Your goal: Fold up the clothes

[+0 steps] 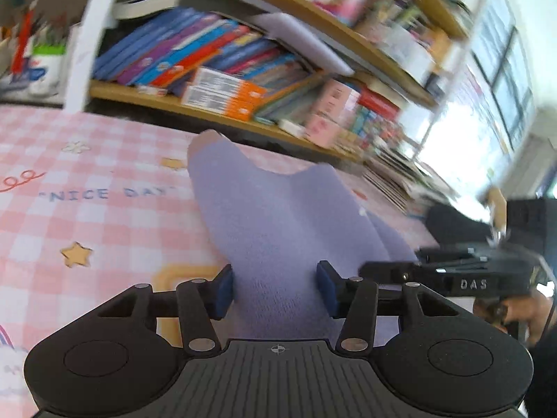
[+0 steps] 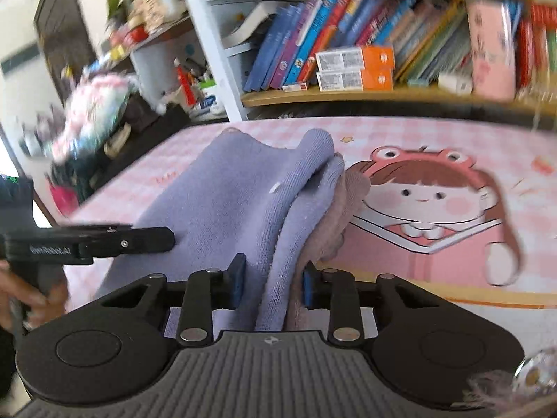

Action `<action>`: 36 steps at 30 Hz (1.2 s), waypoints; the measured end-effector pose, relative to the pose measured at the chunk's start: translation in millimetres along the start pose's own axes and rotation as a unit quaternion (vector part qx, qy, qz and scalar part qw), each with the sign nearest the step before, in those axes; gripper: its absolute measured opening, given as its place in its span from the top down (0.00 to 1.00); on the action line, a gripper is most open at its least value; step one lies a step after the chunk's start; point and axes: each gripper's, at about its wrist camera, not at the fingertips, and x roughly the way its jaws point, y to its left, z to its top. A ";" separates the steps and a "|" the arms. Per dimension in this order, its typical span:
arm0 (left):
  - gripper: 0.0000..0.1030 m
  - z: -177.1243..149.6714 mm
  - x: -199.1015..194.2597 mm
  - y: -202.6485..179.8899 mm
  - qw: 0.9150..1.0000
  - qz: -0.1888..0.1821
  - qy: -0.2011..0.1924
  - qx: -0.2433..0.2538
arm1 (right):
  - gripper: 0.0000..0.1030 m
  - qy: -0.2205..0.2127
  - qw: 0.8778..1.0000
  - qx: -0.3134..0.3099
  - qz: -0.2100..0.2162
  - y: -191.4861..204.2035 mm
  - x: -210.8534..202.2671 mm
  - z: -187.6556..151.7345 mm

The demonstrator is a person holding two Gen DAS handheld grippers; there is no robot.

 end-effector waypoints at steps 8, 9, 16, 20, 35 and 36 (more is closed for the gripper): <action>0.46 -16.9 -19.9 -8.8 0.998 -0.045 0.034 -0.025 | 0.67 0.031 0.998 0.054 0.019 -7.6 -43.1 -30.1; 0.46 -17.1 -22.1 -5.3 0.998 -0.047 0.033 -0.032 | 0.60 0.031 0.997 0.070 0.021 -12.2 -44.4 -31.6; 0.39 -18.5 -17.9 10.5 0.994 -0.056 0.042 -0.084 | 0.39 0.038 0.981 0.182 0.049 -38.9 -42.0 -37.3; 0.39 -21.9 -4.6 16.6 0.989 -0.074 0.053 -0.117 | 0.39 0.056 0.978 0.193 0.055 -38.0 -36.8 -41.5; 0.55 -10.6 -17.8 -19.0 0.998 -0.063 -0.006 -0.006 | 0.72 -0.018 0.995 0.082 0.050 -9.6 -52.9 -31.6; 0.55 -6.3 -17.4 -16.9 0.998 -0.063 -0.009 -0.008 | 0.72 -0.026 0.995 0.081 0.051 -10.2 -53.3 -27.9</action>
